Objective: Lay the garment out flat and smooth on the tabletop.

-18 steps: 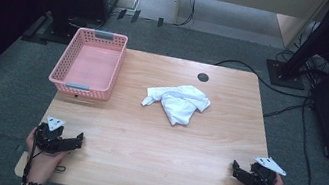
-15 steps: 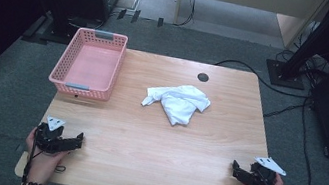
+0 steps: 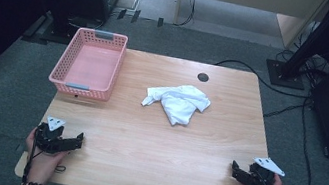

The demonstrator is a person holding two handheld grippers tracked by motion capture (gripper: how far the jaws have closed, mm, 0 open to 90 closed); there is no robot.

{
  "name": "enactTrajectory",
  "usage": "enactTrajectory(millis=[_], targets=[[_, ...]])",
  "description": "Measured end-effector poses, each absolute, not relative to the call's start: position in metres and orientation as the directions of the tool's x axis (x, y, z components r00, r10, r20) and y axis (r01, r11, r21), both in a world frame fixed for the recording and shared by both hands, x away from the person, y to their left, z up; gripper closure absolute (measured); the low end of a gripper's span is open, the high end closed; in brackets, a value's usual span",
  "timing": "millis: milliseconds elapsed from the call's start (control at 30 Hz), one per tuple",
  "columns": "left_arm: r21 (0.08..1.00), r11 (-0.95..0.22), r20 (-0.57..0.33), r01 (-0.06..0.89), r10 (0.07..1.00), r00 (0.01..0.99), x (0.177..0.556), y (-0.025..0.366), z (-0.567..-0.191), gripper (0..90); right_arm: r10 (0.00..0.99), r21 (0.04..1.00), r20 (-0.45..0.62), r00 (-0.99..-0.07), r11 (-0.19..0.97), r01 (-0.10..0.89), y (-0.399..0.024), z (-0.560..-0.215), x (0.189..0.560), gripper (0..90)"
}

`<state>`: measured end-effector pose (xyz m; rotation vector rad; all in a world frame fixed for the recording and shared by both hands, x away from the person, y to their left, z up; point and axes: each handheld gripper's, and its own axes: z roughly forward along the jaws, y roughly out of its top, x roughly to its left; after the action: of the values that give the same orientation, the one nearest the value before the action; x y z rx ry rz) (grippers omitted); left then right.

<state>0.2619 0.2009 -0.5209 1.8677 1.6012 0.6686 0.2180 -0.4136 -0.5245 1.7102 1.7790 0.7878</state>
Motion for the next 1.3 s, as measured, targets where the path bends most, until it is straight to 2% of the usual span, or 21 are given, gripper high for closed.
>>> enactTrajectory(millis=[467,967,1300], targets=[[0.711,-0.108,0.0,0.695,0.988,0.153,0.262,0.201,-0.521,0.1,0.999,0.78,0.046,-0.028,-0.018,0.626,-0.399,-0.498,0.236,16.4],[0.711,-0.107,0.0,0.695,0.988,0.153,0.262,0.201,-0.521,0.1,0.993,0.8,0.035,-0.109,0.037,0.599,-0.382,-0.483,0.262,16.4],[0.71,-0.109,-0.001,0.695,0.988,0.156,0.261,0.2,-0.521,0.1,0.991,0.802,0.032,-0.128,0.051,0.595,-0.372,-0.47,0.284,16.4]])
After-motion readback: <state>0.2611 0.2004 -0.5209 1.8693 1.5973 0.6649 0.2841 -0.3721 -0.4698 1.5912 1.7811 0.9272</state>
